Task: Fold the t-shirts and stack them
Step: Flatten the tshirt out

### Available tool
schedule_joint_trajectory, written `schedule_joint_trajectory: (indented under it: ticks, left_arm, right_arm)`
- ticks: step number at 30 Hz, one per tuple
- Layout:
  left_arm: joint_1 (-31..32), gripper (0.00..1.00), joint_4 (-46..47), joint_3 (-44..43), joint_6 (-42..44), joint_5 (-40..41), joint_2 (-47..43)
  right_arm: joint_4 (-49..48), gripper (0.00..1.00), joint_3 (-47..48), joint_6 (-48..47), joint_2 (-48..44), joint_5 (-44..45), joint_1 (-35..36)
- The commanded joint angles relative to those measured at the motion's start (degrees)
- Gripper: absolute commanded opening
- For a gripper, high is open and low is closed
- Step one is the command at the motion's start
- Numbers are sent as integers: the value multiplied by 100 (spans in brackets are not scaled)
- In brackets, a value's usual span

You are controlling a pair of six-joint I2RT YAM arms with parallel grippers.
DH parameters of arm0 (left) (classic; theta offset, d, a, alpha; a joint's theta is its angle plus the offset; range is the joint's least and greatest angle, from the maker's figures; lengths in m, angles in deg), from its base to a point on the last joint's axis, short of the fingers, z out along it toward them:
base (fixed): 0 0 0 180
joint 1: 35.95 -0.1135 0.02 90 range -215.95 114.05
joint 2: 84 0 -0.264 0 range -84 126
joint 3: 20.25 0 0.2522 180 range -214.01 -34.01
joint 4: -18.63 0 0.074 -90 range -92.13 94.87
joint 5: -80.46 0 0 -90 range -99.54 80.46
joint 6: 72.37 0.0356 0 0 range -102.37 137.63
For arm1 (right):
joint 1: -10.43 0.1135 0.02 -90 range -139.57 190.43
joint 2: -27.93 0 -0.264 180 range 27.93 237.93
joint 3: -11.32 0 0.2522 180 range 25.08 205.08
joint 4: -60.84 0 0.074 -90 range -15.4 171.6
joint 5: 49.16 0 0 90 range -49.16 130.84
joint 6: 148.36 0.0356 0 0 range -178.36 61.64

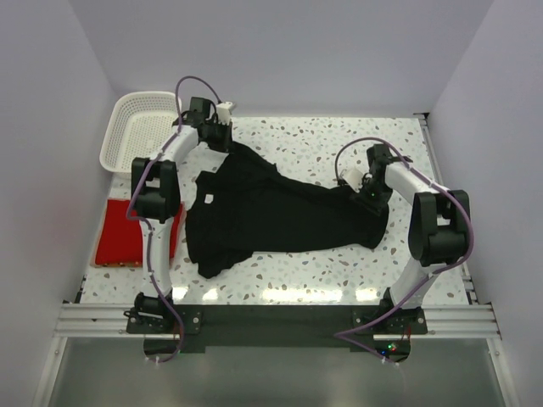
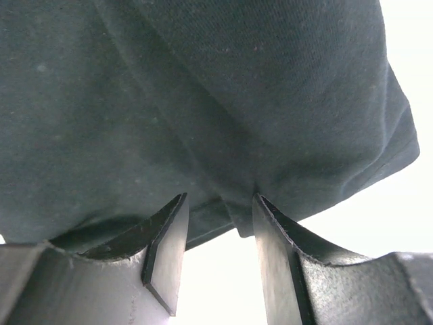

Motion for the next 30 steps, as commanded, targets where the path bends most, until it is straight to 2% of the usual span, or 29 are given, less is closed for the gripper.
schedule_joint_trajectory:
  ticks: [1,15,18,19,24,27,30]
  left_arm:
    - [-12,0,26,-242,-22,13,57]
    - [-12,0,35,-242,-13,13,84]
    - [-12,0,26,-268,-4,4,101]
    - [-12,0,26,-277,5,13,101]
    - [-12,0,0,-338,40,48,84]
    - [-12,0,-18,-383,66,75,75]
    - [-12,0,-35,-383,110,49,23]
  right_arm:
    - [-337,48,-122,-306,-261,245,32]
    - [-1234,46,-580,-1026,-305,790,120]
    - [-1427,34,-571,-1009,-314,860,120]
    - [-1471,26,-554,-1000,-340,878,120]
    - [-1603,13,-440,-974,-490,896,120]
    - [-1454,0,-211,-913,-368,887,128]
    - [-1305,0,-35,-912,-323,817,120]
